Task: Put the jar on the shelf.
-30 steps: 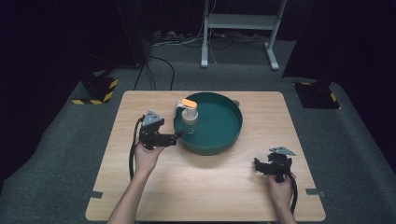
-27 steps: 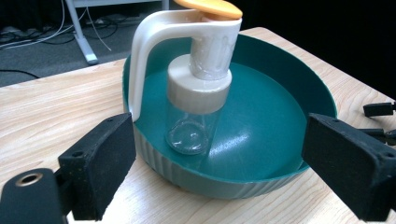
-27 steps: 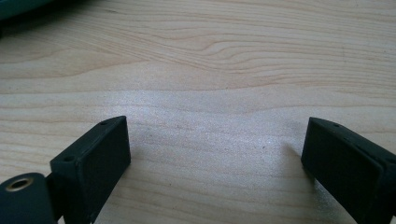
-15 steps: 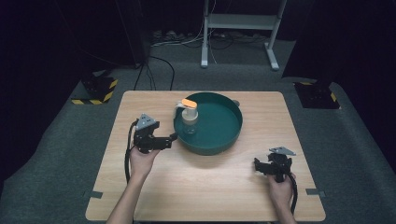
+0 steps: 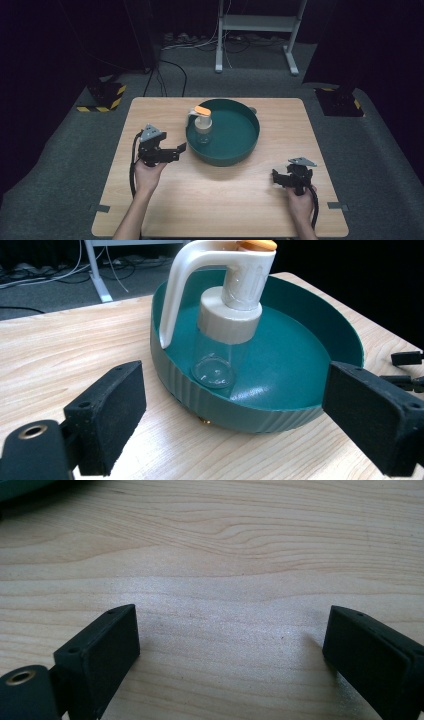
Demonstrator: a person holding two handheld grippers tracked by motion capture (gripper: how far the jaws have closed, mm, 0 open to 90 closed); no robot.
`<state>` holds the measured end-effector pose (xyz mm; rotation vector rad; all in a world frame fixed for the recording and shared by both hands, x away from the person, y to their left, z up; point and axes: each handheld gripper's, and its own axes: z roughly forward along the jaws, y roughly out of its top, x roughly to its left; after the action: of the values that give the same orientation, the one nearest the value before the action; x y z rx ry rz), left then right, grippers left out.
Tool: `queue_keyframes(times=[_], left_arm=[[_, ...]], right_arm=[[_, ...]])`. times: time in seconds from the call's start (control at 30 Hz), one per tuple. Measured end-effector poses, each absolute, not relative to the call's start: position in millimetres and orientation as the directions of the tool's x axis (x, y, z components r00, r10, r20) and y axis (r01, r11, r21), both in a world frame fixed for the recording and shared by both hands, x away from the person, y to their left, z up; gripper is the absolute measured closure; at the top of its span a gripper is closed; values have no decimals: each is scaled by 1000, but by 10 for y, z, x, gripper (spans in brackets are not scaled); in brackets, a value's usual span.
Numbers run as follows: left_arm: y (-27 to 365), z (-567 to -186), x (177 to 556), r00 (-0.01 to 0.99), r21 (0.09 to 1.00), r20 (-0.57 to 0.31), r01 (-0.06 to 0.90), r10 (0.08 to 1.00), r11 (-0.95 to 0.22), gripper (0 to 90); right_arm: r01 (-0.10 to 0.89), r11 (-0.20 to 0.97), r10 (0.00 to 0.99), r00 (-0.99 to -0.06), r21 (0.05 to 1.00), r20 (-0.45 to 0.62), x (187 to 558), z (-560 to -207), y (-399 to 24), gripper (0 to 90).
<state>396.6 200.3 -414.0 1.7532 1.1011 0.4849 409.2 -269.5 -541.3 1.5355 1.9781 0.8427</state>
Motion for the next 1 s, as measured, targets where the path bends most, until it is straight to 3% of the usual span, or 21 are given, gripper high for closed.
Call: queue_keyframes(times=[1.0], left_arm=[[2187,-4312,3812,472,872,-165,481,866,-96,110]], right_arm=[[664,175,970,-244,727,-11,4092,-5413,-2695,76]])
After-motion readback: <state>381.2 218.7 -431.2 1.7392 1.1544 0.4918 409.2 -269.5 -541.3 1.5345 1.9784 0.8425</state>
